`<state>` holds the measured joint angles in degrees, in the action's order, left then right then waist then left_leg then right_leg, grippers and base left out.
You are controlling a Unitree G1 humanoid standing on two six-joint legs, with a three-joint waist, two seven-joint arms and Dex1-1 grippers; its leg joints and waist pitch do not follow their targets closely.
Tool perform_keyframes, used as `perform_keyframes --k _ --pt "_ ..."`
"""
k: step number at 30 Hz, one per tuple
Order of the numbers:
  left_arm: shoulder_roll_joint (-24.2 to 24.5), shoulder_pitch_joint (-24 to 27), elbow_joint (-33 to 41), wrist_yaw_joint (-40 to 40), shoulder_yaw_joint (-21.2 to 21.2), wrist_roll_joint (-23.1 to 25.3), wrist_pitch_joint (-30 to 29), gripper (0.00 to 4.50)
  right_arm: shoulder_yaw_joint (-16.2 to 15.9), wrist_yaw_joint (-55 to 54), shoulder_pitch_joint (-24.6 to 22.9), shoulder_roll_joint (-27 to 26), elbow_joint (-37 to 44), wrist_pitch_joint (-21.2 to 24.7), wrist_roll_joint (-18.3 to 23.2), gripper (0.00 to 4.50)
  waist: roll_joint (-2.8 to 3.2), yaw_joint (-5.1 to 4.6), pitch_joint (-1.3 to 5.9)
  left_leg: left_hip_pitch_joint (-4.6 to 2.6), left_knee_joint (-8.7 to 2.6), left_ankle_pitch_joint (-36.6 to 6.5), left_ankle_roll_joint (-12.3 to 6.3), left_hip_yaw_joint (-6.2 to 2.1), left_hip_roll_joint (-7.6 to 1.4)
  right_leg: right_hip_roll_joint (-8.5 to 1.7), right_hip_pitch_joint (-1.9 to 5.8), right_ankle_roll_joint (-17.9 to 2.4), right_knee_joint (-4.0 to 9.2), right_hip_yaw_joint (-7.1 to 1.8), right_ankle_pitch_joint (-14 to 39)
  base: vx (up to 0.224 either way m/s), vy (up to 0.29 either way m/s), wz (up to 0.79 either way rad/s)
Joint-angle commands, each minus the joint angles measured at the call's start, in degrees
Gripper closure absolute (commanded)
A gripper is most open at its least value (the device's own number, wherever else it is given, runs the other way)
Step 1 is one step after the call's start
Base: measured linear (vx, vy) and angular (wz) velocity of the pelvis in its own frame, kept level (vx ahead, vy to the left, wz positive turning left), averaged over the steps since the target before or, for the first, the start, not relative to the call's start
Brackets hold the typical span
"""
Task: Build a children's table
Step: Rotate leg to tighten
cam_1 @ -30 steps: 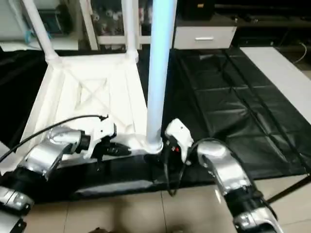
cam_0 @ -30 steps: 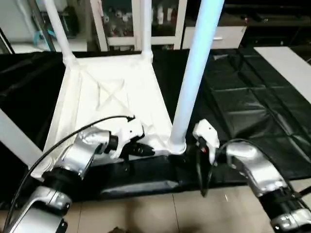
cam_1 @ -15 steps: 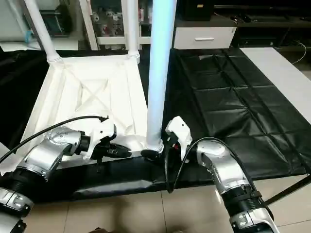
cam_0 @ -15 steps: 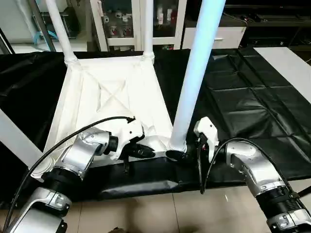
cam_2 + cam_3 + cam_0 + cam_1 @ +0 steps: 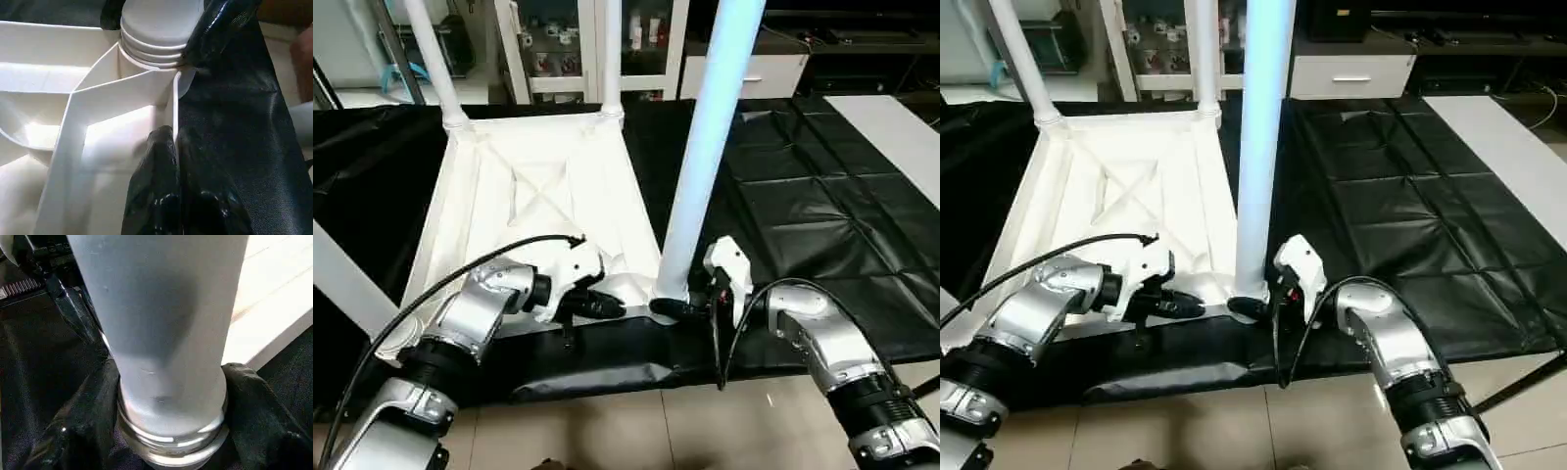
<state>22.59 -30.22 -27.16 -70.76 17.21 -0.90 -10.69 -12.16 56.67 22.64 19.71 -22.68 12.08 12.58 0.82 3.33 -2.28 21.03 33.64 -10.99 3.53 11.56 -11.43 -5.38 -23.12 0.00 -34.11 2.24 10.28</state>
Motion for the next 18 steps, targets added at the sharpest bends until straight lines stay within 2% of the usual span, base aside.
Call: perform_keyframes --k 1,3,5,6,7,8,10,11,12,13,14,15,16,17,18 --pt "-0.7 0.9 -0.2 -1.2 1.7 -0.4 -1.0 4.50 0.1 0.0 0.7 -0.2 -0.5 0.4 -0.6 1.75 -0.11 -0.16 3.32 -0.91 -4.12 -11.8 -1.49 -0.66 -1.62 -2.18 2.41 -13.7 3.22 -1.59 7.3 0.000 0.000 0.00" --pt "-0.5 0.9 -0.3 -1.2 1.7 -0.2 -0.9 4.50 0.4 -0.8 0.2 -1.1 -0.6 0.3 -0.2 1.76 -0.25 -0.14 3.32 -0.86 -4.10 -11.4 -1.71 -0.66 -1.63 -2.21 2.43 -13.9 3.18 -1.58 7.0 0.000 0.000 0.00" --pt "-1.1 0.7 -1.0 0.6 1.9 0.7 -0.4 4.50 2.5 -9.3 0.4 -5.0 -3.1 -0.8 -1.2 1.76 -0.13 -0.25 3.27 -0.87 -4.13 -11.6 -1.59 -0.66 -1.64 -2.29 2.26 -13.9 3.27 -1.61 7.7 0.000 0.000 0.00" --pt "-1.1 0.7 -1.0 0.6 1.9 0.7 -0.4 4.50 2.5 -9.3 0.4 -5.0 -3.1 -0.8 -1.2 1.76 -0.16 -0.33 3.19 -0.79 -4.17 -12.0 -1.37 -0.67 -1.58 -2.29 2.21 -13.7 3.35 -1.61 8.5 0.000 0.000 0.00" --pt "-2.0 0.5 -1.8 2.0 2.3 1.6 -0.4 4.50 4.0 -14.4 0.9 -7.3 -4.8 -1.2 -1.5 1.76 -0.18 -0.63 2.99 -0.65 -4.51 -13.6 -0.43 -0.88 -1.56 -2.36 2.35 -12.9 3.61 -1.55 11.3 0.000 0.000 0.00" --pt "-2.4 0.3 -2.2 2.7 2.5 1.9 -0.5 4.50 4.6 -16.3 1.2 -8.3 -5.4 -1.3 -1.5 1.77 0.13 -0.87 2.94 -0.73 -4.58 -14.6 0.06 -0.88 -1.56 -2.35 2.14 -12.5 3.71 -1.60 12.8 0.000 0.000 0.00" --pt "-6.8 -1.4 -6.0 8.3 3.2 3.7 -1.7 4.50 7.9 -28.5 3.2 -13.9 -9.6 -3.4 -2.0 1.77 0.33 -1.77 2.59 -1.17 -4.90 -20.2 2.29 -1.17 -1.46 -2.39 1.57 -10.6 4.58 -1.57 20.5 0.000 0.000 0.00" --pt "-7.2 -1.6 -6.5 8.9 3.3 3.9 -1.8 4.50 8.1 -29.6 3.5 -14.4 -10.0 -3.5 -2.0 1.77 0.29 -2.02 2.50 -1.21 -4.96 -21.2 2.85 -1.24 -1.43 -2.39 1.43 -10.1 4.77 -1.55 22.2 0.000 0.000 0.00" --pt "-7.8 -1.8 -7.0 9.5 3.3 4.1 -1.9 4.50 8.5 -31.0 3.8 -15.0 -10.5 -3.6 -2.1 1.77 0.14 -2.26 2.46 -1.13 -5.15 -22.7 3.40 -1.64 -1.29 -2.44 1.70 -8.8 4.99 -1.31 25.4 0.000 0.000 0.00" --pt "-10.7 -3.5 -10.1 13.7 3.1 4.9 -2.4 4.50 8.9 -35.8 5.6 -16.6 -12.9 -4.2 -3.1 1.77 0.18 -2.38 2.52 -0.94 -5.27 -23.4 3.47 -1.86 -1.30 -2.55 1.79 -7.8 5.17 -1.25 26.4 0.000 0.000 0.00" --pt "-13.6 -5.7 -13.7 18.8 2.5 5.6 -3.1 4.50 8.5 -39.9 7.8 -18.0 -16.0 -5.0 -4.8 1.77 -0.28 -2.54 2.46 -1.16 -5.20 -24.2 3.44 -1.89 -1.18 -2.48 1.46 -7.3 5.50 -1.18 27.5 0.000 0.000 0.00" --pt "-13.6 -5.7 -13.7 18.8 2.5 5.6 -3.1 4.50 8.5 -39.9 7.8 -18.0 -16.0 -5.0 -4.8 1.77 -0.28 -2.54 2.46 -1.16 -5.20 -24.2 3.44 -1.89 -1.18 -2.48 1.46 -7.3 5.50 -1.18 27.5 0.000 0.000 0.00" --pt "-16.4 -8.0 -17.6 24.9 1.5 6.3 -3.5 4.50 7.9 -44.9 10.2 -19.5 -19.3 -5.9 -6.8 1.77 -0.70 -2.63 2.50 -1.56 -4.93 -24.9 2.96 -1.84 -0.92 -2.50 1.09 -7.1 5.84 -1.19 29.2 0.000 0.000 0.00" --pt "-17.9 -9.4 -19.9 28.5 0.6 6.6 -4.1 4.50 7.6 -47.5 11.7 -20.8 -21.3 -6.5 -7.7 1.78 -0.46 -2.69 2.49 -1.55 -4.96 -25.0 2.60 -1.99 -0.89 -2.54 1.05 -7.0 5.95 -1.17 29.5 0.000 0.000 0.00" --pt "-18.0 -9.5 -20.1 28.8 0.5 6.6 -4.2 4.50 7.6 -47.7 11.8 -20.9 -21.4 -6.6 -7.8 1.78 -0.45 -2.80 2.54 -1.45 -4.97 -24.6 2.47 -1.93 -0.85 -2.52 1.02 -6.9 6.03 -1.21 29.0 0.000 0.000 0.00"
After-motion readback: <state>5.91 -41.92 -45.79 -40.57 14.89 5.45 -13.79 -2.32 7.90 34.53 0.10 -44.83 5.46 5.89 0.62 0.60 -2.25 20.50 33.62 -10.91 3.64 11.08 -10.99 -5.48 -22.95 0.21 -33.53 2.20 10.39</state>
